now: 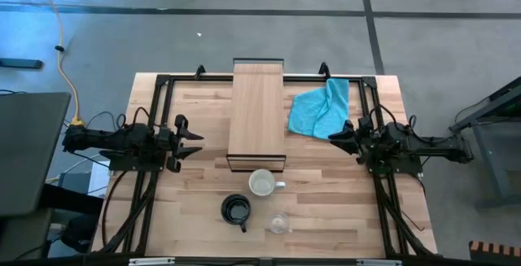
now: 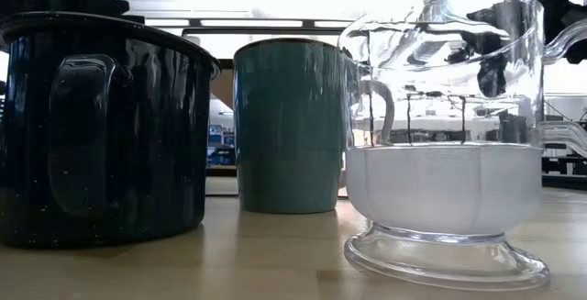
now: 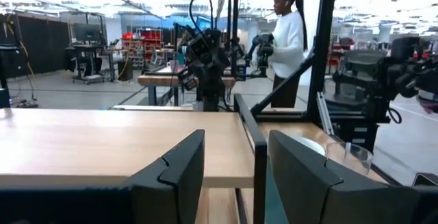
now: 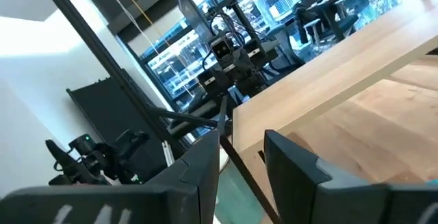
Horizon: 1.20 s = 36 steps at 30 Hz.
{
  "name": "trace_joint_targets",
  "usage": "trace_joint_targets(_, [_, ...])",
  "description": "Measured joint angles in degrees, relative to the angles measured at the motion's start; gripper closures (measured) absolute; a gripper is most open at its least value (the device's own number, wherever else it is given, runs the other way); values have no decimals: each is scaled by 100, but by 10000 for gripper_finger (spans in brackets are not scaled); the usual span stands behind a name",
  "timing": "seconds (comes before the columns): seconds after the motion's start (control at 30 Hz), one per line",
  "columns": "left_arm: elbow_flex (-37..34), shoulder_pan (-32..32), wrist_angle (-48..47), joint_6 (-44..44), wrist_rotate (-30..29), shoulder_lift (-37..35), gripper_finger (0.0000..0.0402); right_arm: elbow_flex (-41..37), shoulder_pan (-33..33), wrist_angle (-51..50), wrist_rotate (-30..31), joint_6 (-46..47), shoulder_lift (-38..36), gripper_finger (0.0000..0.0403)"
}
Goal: Stack small to large cups/mugs on shelf
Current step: Put the transparent mug on the shelf
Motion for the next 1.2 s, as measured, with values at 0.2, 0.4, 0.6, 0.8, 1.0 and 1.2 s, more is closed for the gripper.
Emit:
trace_joint_targets(0.2, [0,0,-45,0,-68,0,250,-1,0,-11,25,-229,0,295])
trace_joint_targets(0.4, [0,0,-30,-120,-289,1,250,-2,0,-12,160,-288,0,295])
trace_joint_targets(0.6, [0,0,31,-1137,-520,2,250,-2,0,9,178,-416,0,295])
trace_joint_targets(0.8, [0,0,42,-1970,-120,2,250,-1,0,52,212,-414,0,295])
trace_joint_targets(1.0, [0,0,101,-3671,45,2,250,-2,0,54,212,-414,0,295])
trace_joint_targets(1.2, [0,0,98,-3992,43,2,250,-1,0,54,212,-423,0,295])
